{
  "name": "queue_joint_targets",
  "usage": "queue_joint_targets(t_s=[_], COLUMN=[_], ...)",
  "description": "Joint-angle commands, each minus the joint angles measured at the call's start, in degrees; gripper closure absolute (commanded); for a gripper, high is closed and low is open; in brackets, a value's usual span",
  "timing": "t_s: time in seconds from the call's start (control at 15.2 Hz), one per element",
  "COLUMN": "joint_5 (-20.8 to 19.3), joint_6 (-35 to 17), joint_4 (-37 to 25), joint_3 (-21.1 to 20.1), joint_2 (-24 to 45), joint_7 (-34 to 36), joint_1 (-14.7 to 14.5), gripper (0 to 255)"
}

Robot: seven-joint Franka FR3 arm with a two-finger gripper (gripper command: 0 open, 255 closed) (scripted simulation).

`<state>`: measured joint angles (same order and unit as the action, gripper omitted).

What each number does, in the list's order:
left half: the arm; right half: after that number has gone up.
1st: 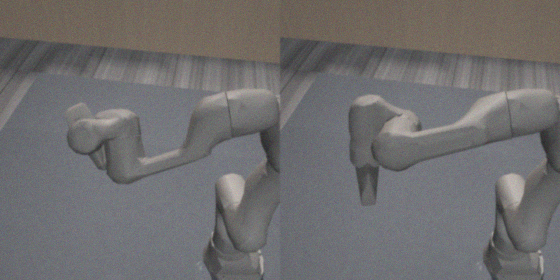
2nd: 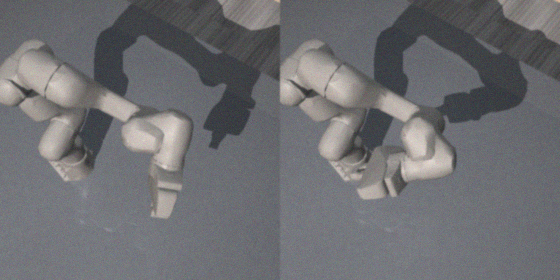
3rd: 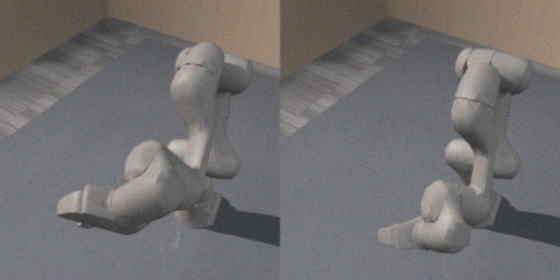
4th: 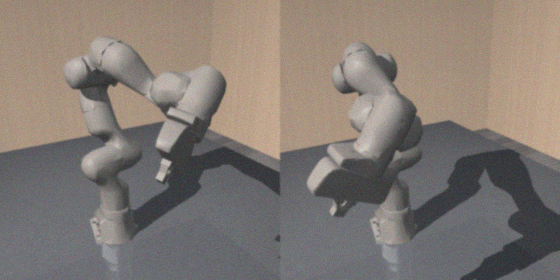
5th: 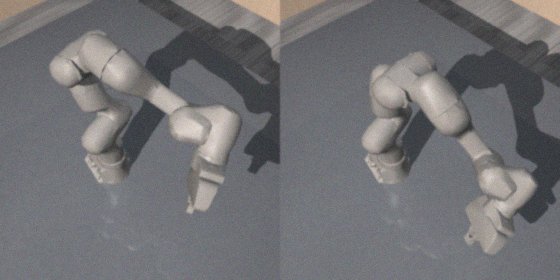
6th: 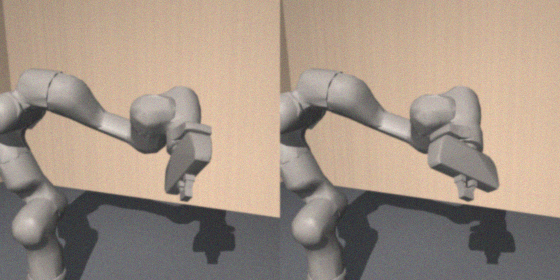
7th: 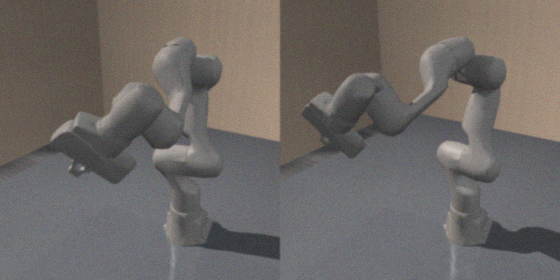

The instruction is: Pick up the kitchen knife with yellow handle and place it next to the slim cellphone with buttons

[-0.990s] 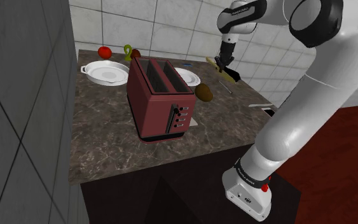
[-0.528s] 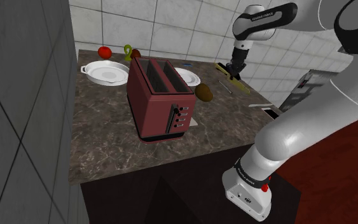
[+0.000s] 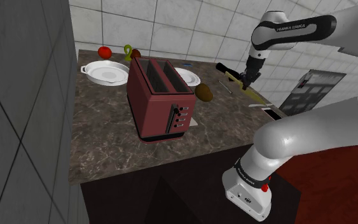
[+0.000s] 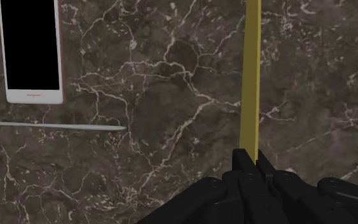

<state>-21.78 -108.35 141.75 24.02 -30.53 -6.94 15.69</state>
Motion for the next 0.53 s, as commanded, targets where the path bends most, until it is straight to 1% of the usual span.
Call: queue_joint_targets(t_s=[0.0,0.13,0.46], joint_5=[-1.73,-2.89,-3.9], joint_6=[1.4,2.79,-1.4], joint_4=[3.58,6.19,9.22], joint_3=[-0.08,-0.23,0.89], joint_2=[-5.12,-9.17,-7.98], joint_7=[-0.5,-1.03,-0.38], joint_1=[1.77,3.26,3.52], gripper=[255,255,255])
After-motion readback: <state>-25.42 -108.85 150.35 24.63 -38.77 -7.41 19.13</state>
